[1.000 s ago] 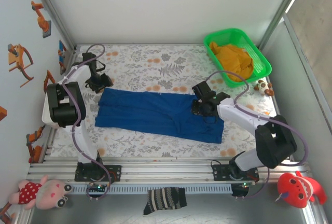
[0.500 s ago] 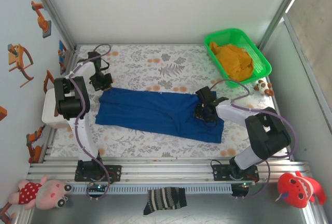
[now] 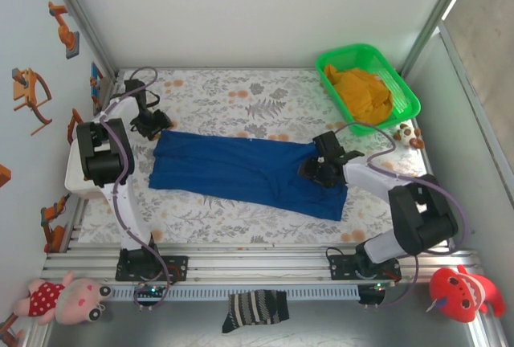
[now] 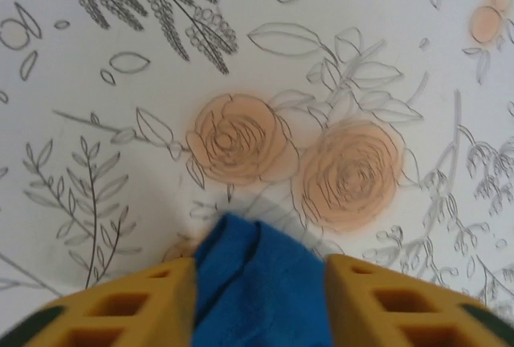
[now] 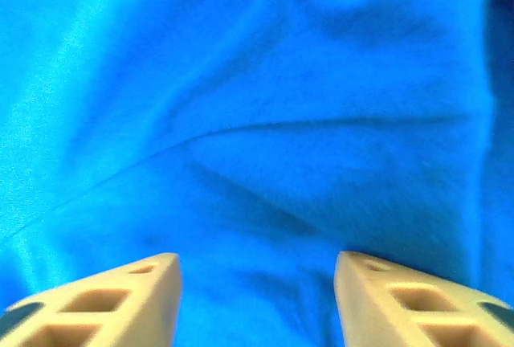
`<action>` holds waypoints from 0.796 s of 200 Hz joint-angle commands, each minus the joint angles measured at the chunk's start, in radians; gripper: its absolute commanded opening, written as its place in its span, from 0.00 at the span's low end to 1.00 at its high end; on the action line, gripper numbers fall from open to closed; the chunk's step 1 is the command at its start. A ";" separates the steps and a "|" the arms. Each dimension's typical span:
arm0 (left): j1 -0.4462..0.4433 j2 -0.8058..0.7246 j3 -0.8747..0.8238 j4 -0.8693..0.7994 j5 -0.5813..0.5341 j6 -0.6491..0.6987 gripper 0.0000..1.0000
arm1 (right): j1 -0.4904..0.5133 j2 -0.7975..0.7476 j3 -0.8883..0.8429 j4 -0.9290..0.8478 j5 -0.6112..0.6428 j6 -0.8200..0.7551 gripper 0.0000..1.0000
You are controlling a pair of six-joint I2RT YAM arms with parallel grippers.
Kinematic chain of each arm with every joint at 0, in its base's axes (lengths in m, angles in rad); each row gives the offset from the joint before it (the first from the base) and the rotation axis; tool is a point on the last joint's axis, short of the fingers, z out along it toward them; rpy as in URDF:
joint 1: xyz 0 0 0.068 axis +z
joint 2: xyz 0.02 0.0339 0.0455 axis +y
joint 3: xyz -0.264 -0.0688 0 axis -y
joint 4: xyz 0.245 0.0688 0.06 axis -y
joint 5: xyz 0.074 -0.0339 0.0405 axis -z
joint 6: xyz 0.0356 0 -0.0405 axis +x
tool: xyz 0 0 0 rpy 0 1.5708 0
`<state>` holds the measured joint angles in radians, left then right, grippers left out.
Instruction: Fold the inside-out t-shirt
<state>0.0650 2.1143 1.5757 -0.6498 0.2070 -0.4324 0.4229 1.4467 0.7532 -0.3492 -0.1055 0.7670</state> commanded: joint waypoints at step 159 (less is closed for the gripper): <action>0.019 -0.312 -0.341 0.032 0.105 -0.075 0.66 | -0.311 0.006 -0.035 -0.029 -0.100 -0.192 0.89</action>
<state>0.0799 1.7905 1.2350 -0.6056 0.2924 -0.5056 0.1162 1.4364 0.7547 -0.4400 -0.1268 0.5747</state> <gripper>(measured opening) 0.657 0.887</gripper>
